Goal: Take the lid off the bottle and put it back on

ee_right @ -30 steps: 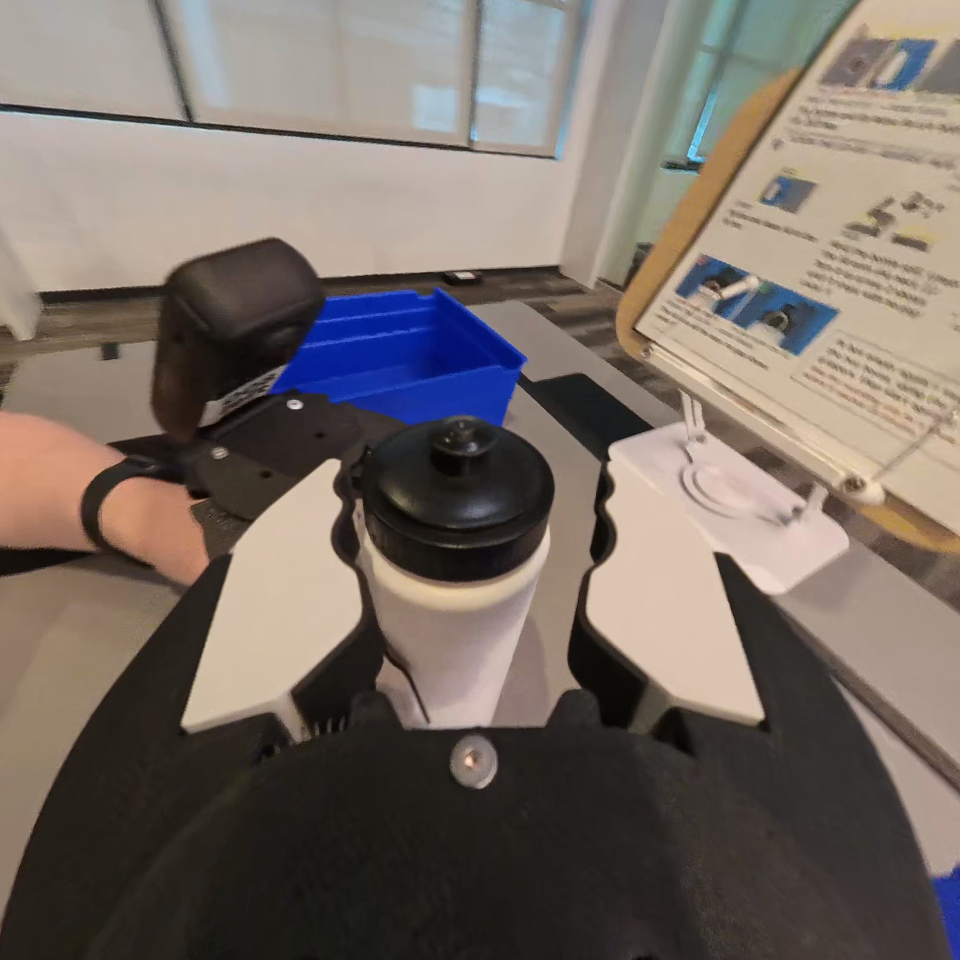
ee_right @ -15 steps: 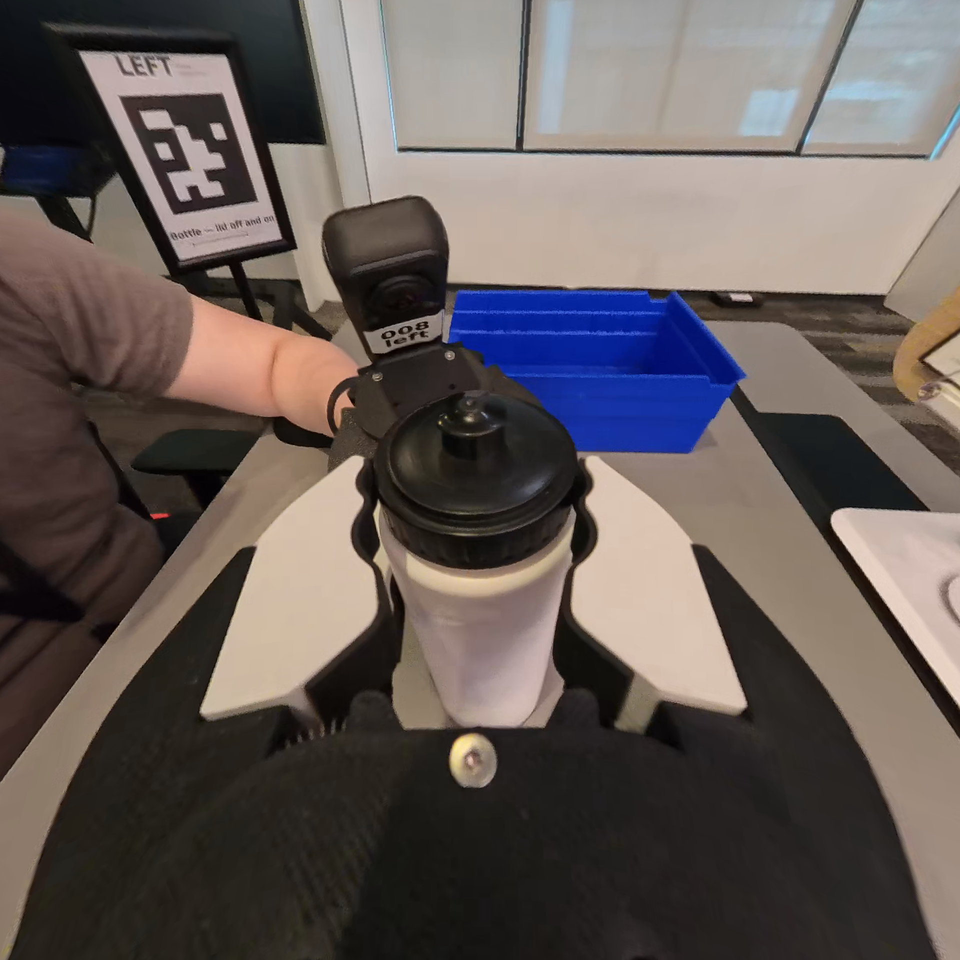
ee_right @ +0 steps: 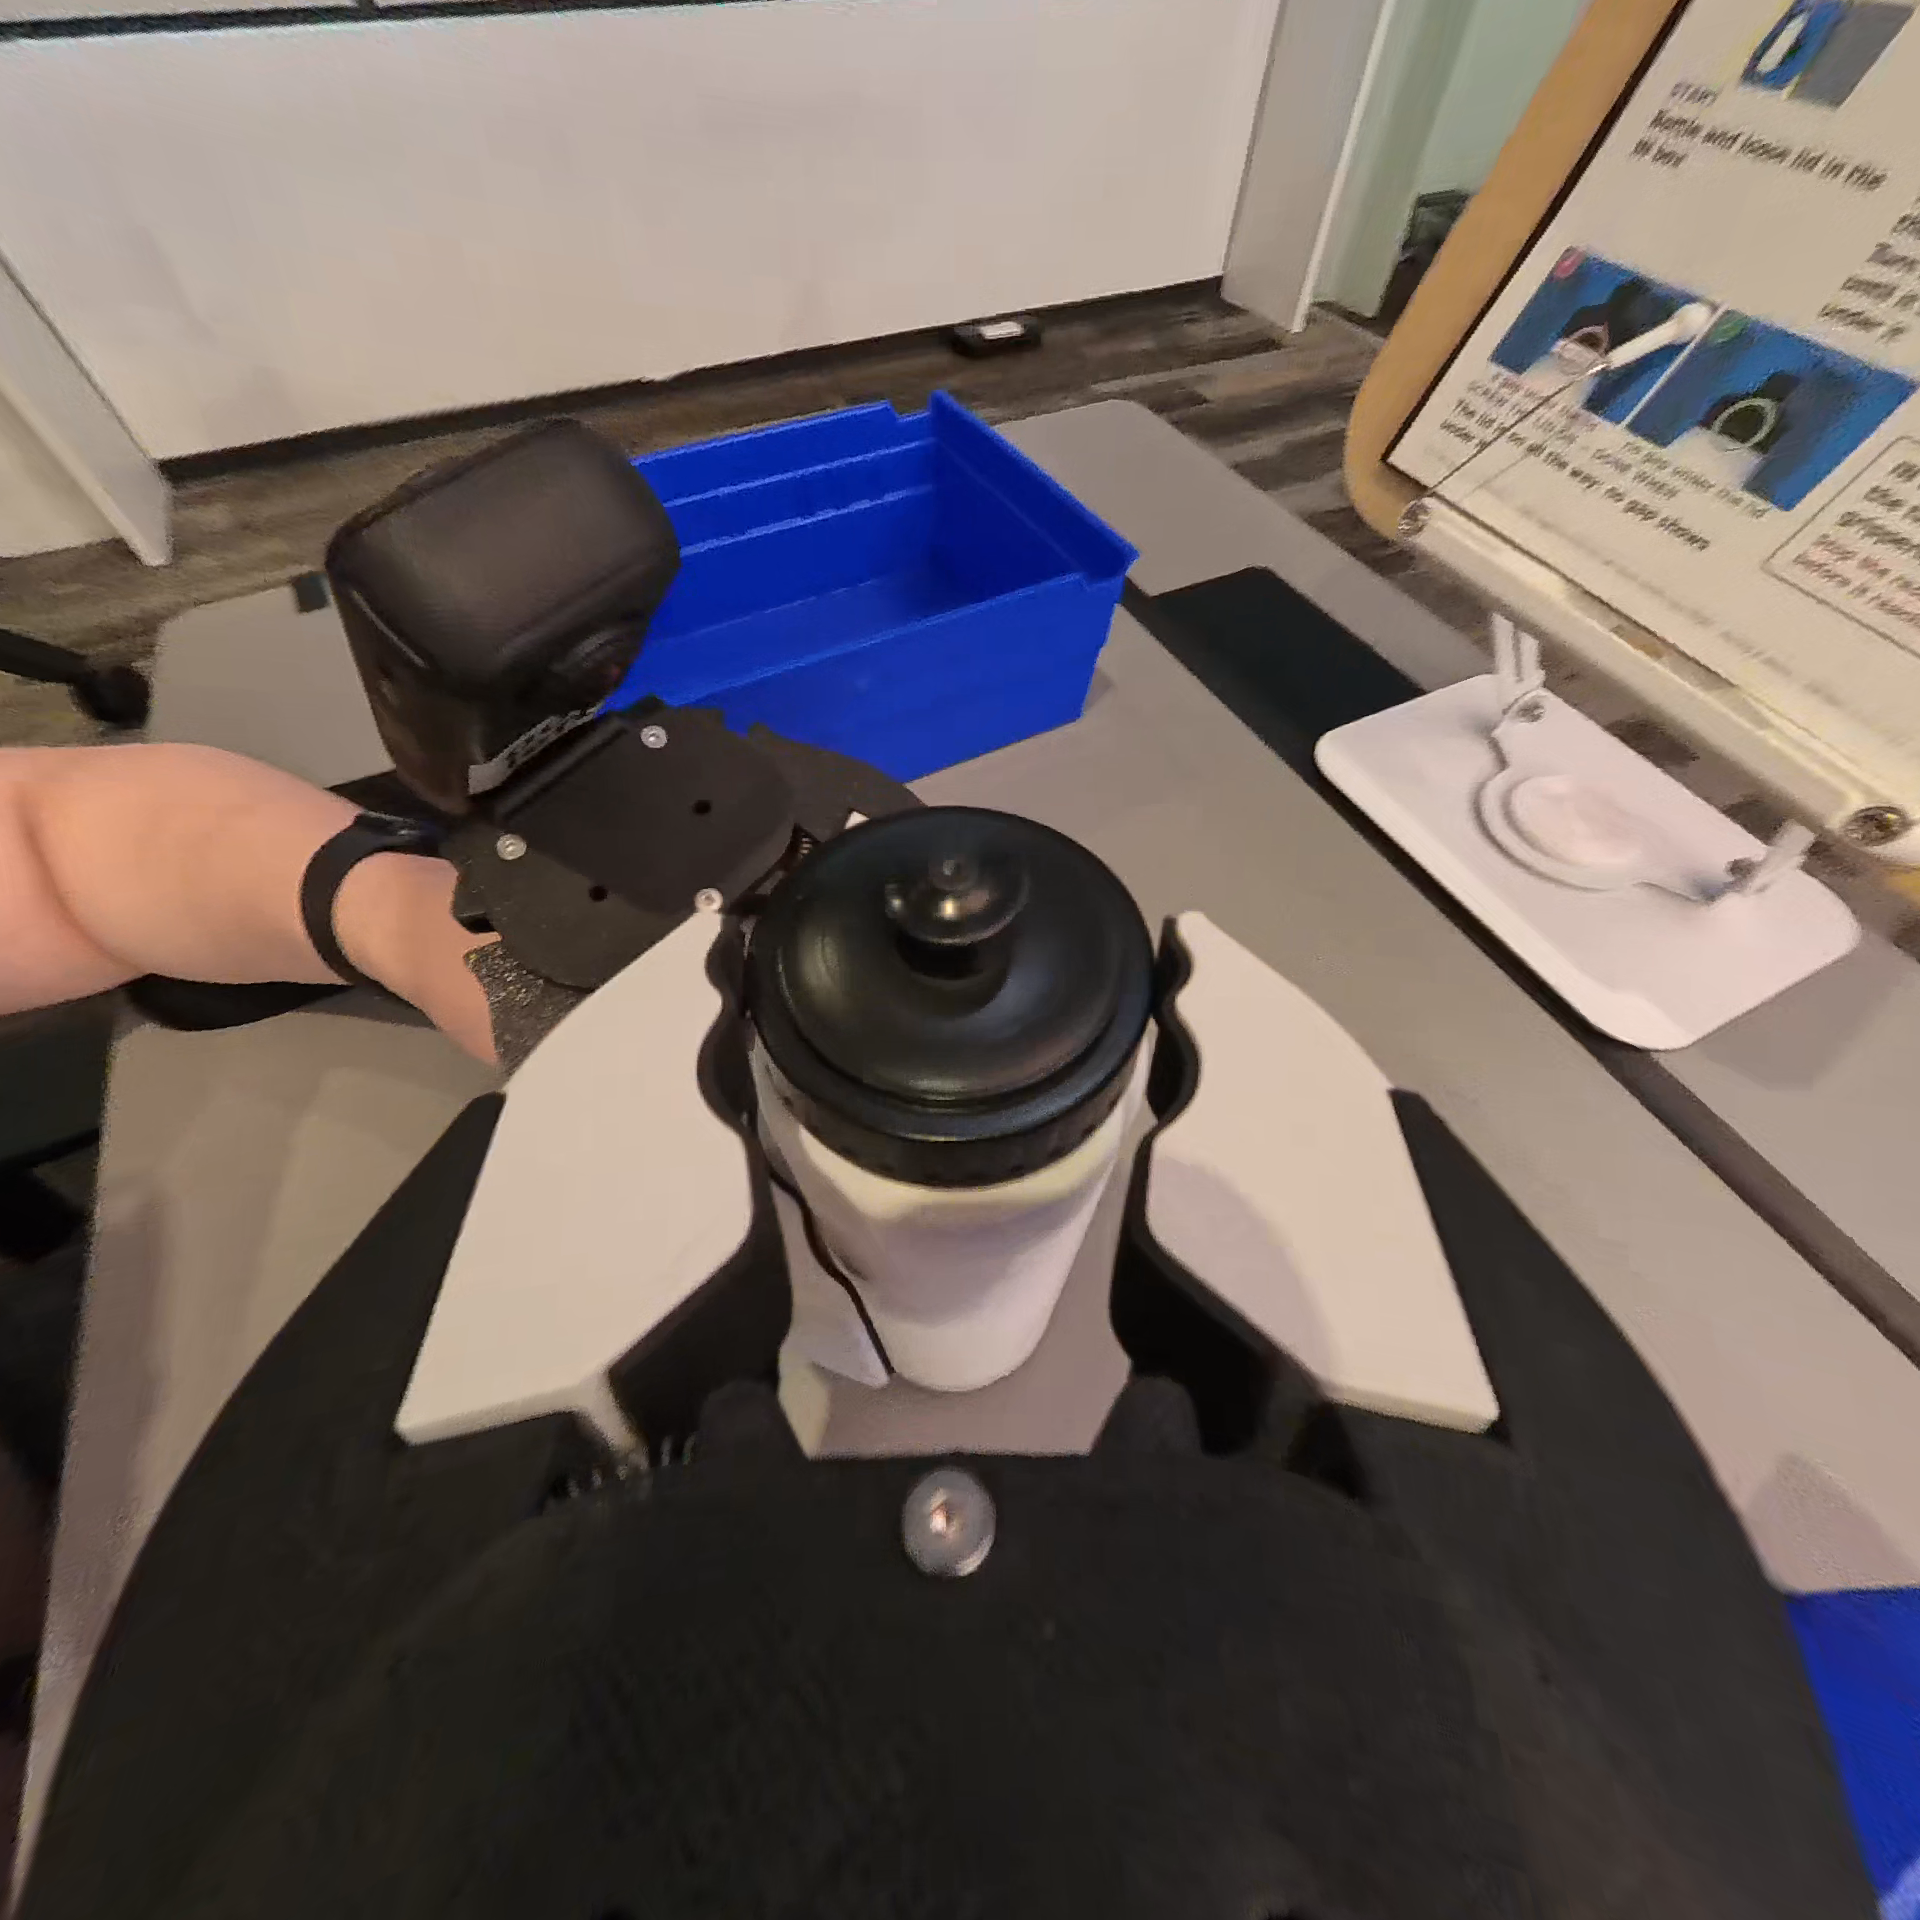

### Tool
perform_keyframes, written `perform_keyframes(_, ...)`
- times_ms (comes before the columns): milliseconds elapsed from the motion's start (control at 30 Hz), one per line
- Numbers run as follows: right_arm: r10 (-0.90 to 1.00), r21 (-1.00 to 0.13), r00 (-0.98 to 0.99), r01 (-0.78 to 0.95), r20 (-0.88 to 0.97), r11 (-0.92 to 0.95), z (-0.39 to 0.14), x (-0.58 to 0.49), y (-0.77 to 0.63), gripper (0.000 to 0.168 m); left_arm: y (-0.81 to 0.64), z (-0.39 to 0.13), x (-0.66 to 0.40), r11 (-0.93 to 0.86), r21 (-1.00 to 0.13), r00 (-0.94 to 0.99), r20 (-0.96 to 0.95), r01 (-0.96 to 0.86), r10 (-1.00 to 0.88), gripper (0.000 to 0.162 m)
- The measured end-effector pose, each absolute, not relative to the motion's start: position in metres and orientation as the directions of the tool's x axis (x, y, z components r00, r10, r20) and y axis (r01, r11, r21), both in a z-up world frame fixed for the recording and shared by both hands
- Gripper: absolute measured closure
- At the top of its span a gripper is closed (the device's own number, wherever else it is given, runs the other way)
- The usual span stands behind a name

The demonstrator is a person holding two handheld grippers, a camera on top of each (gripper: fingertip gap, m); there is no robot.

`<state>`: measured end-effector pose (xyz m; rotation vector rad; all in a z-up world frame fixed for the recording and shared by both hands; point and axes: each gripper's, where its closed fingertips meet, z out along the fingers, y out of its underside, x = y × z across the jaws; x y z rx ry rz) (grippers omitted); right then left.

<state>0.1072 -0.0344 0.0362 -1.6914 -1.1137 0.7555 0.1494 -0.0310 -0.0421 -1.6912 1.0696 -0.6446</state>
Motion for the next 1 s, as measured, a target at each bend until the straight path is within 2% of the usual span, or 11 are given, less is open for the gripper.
perform_keyframes(167, 0.987, -0.927, 0.159, 0.374, 0.025, -0.037, 0.036, 0.113, -0.047, 0.091, -0.040, -0.043, 0.156, -0.078, -0.923, 0.394, -0.083, -0.377, -0.915, 0.068)
perform_keyframes(333, 0.998, -0.958, -0.066, 0.287, 0.006, 0.024, 0.039, 0.121, -0.062, 0.091, -0.055, -0.043, 0.167, -0.057, -0.924, 0.293, -0.061, -0.378, -0.954, 0.068)
perform_keyframes(400, 1.000, -0.949, -0.014, 0.316, -0.013, -0.008, 0.037, 0.119, -0.058, 0.092, -0.053, -0.044, 0.166, -0.075, -0.922, 0.306, -0.049, -0.379, -0.951, 0.068)
perform_keyframes(467, 0.994, -0.922, 0.101, 0.380, -0.034, -0.070, 0.035, 0.117, -0.052, 0.090, -0.049, -0.044, 0.163, -0.095, -0.921, 0.330, -0.039, -0.378, -0.943, 0.069)
perform_keyframes(567, 0.958, -0.916, 0.286, 0.378, -0.019, -0.131, 0.043, 0.113, -0.048, 0.089, -0.048, -0.044, 0.163, -0.102, -0.919, 0.362, -0.047, -0.381, -0.931, 0.068)
perform_keyframes(700, 0.883, -0.851, 0.461, 0.494, 0.083, -0.177, 0.030, 0.122, -0.043, 0.089, -0.046, -0.045, 0.162, -0.118, -0.913, 0.402, -0.053, -0.390, -0.914, 0.069)
perform_keyframes(867, 0.901, -0.822, 0.421, 0.547, 0.107, -0.158, 0.026, 0.126, -0.045, 0.091, -0.047, -0.045, 0.163, -0.109, -0.912, 0.393, -0.060, -0.395, -0.918, 0.069)
perform_keyframes(1000, 0.978, -0.816, 0.147, 0.578, 0.145, 0.035, 0.028, 0.130, -0.062, 0.091, -0.055, -0.045, 0.167, -0.055, -0.907, 0.327, -0.094, -0.417, -0.940, 0.069)
